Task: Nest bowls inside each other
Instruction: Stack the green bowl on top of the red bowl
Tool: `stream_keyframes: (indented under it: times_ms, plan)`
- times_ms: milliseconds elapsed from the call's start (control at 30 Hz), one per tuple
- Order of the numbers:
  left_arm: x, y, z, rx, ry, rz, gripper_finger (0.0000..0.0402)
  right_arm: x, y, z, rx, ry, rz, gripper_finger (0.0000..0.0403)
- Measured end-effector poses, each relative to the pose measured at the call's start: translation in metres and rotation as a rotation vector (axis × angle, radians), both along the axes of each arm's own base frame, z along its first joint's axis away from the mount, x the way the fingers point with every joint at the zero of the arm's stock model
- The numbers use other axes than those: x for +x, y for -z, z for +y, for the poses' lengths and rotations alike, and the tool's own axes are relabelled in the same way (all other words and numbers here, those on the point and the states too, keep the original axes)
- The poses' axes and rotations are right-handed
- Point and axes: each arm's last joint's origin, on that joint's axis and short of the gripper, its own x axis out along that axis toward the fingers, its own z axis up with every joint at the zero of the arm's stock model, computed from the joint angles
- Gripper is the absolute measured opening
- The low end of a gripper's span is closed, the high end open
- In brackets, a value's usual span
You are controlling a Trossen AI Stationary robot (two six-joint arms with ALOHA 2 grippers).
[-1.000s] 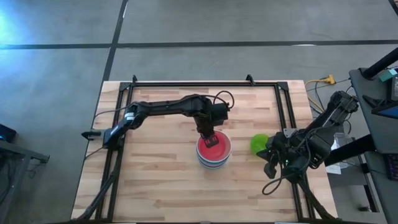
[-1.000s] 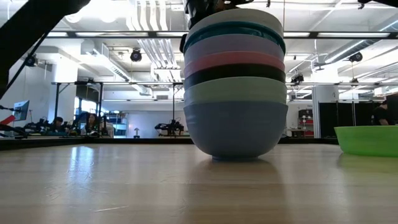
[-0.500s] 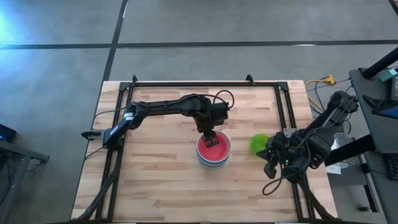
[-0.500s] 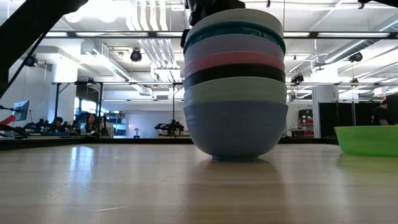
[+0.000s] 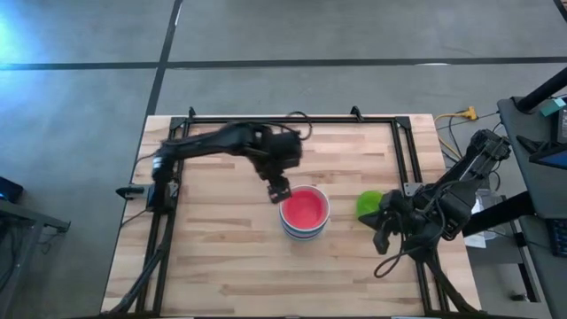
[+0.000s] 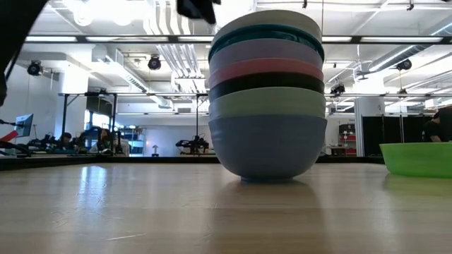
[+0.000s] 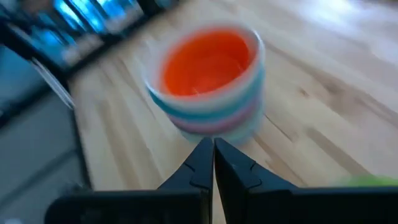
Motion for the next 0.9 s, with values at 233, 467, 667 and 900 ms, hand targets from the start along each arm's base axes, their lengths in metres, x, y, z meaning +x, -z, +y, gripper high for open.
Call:
stream_keyframes:
  times_ms: [233, 467, 667, 900]
  plan:
    - [-0.053, -0.033, -0.012, 0.096, 0.027, -0.114, 0.0178, 0.031, -0.027, 0.007, 0.076, -0.072, -0.32, 0.0009]
    - [-0.089, -0.015, -0.015, 0.098, 0.051, -0.154, 0.0178, 0.066, -0.086, -0.021, 0.017, -0.356, -0.954, 0.0009]
    - [-0.127, 0.012, -0.018, 0.024, -0.01, -0.218, 0.0178, 0.057, -0.091, -0.08, -0.104, -0.235, -1.359, 0.0009]
    - [-0.17, 0.043, -0.029, -0.115, -0.106, -0.344, 0.0178, 0.019, -0.029, -0.133, -0.112, 0.119, -0.832, 0.0009]
